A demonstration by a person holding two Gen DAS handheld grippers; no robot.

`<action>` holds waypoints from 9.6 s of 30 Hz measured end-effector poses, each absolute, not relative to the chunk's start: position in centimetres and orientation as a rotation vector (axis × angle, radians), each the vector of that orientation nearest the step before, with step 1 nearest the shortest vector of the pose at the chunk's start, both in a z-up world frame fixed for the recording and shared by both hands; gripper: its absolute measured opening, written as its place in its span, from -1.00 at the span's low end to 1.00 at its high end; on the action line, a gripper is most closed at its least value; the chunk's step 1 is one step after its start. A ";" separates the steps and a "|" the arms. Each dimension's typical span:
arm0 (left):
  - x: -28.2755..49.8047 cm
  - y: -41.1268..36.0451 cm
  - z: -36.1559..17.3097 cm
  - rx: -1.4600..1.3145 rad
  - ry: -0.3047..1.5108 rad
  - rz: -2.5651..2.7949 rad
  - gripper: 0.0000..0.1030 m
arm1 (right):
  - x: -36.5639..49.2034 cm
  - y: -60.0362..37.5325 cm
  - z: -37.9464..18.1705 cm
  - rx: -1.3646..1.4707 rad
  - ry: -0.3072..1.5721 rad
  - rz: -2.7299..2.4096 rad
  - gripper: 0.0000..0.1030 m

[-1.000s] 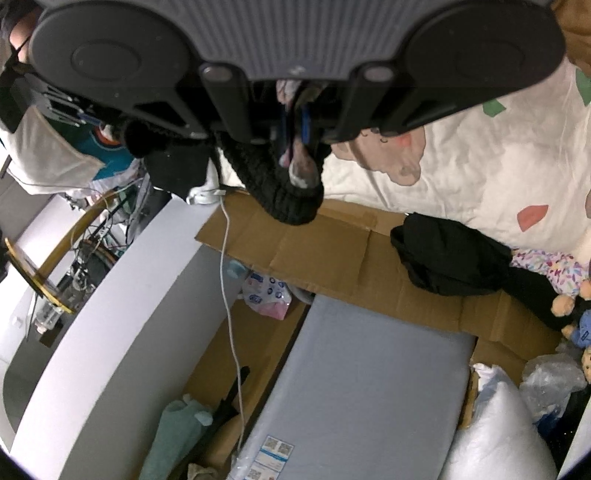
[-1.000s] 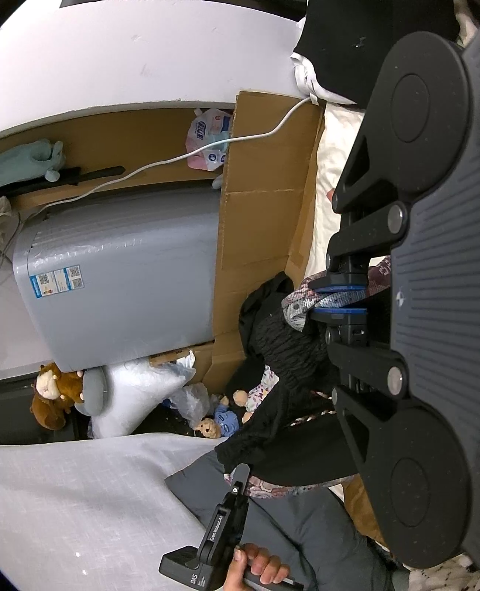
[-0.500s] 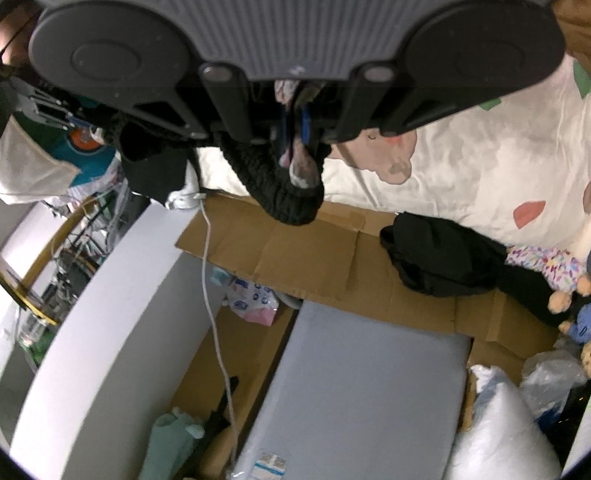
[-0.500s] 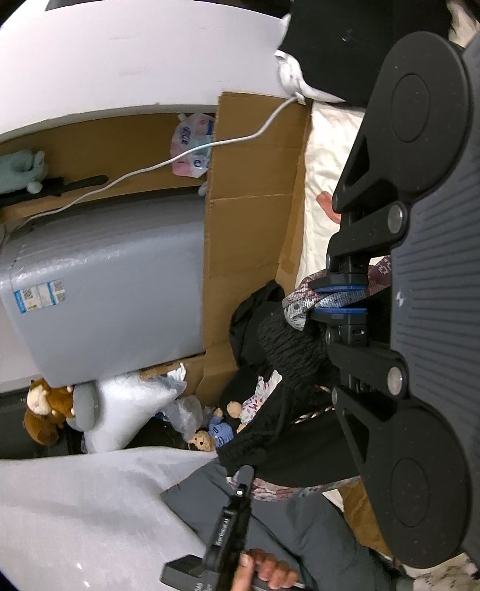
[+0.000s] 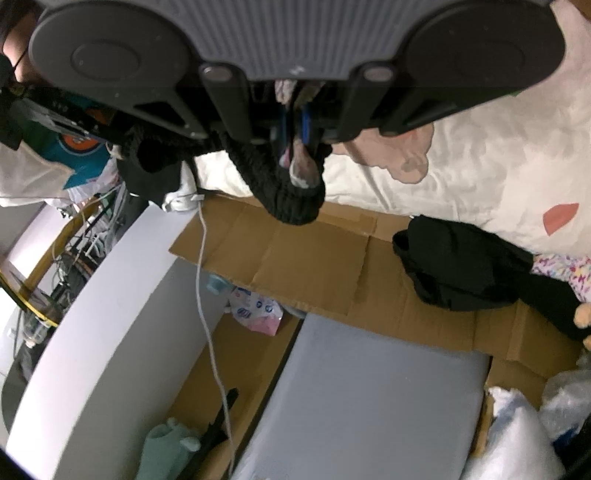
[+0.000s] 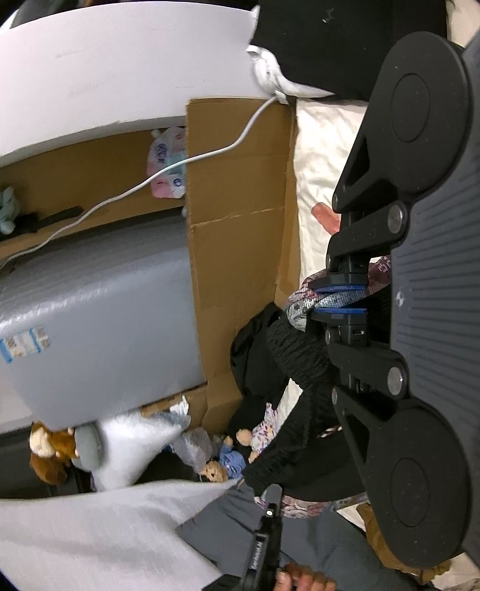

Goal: Fold clothes
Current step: 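Lower the held black shorts toward the bed with both tools, then lay the shorts' waistband on the bed with both tools, then open both tools and release the waistband of the shorts, then pull both tools back from the flattened shorts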

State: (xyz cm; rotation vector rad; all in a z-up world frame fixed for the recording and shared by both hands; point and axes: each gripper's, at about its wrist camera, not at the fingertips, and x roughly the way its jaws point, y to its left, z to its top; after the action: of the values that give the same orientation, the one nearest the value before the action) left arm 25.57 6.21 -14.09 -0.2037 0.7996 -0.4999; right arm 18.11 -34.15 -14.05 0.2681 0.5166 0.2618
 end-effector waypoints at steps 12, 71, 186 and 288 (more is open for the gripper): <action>32.6 6.6 -20.8 -0.219 0.862 -0.458 -0.85 | 24.6 -34.1 -19.4 0.270 0.586 0.243 -0.83; 35.3 8.3 -33.5 -0.066 1.146 -0.297 -0.78 | 36.6 -30.9 -31.8 0.239 1.126 0.207 -0.16; 26.6 1.8 -12.7 0.087 1.111 -0.270 0.27 | 23.4 -35.7 -14.2 0.280 0.846 0.134 0.26; 14.3 10.3 -37.4 0.044 1.558 -0.325 -0.35 | 12.6 -25.4 -22.6 0.324 1.055 0.210 0.37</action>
State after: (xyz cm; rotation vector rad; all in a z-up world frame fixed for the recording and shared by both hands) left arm 14.30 10.32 -37.35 0.0444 1.5576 -0.3249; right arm 12.57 -25.41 -22.64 0.3243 1.0548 0.2103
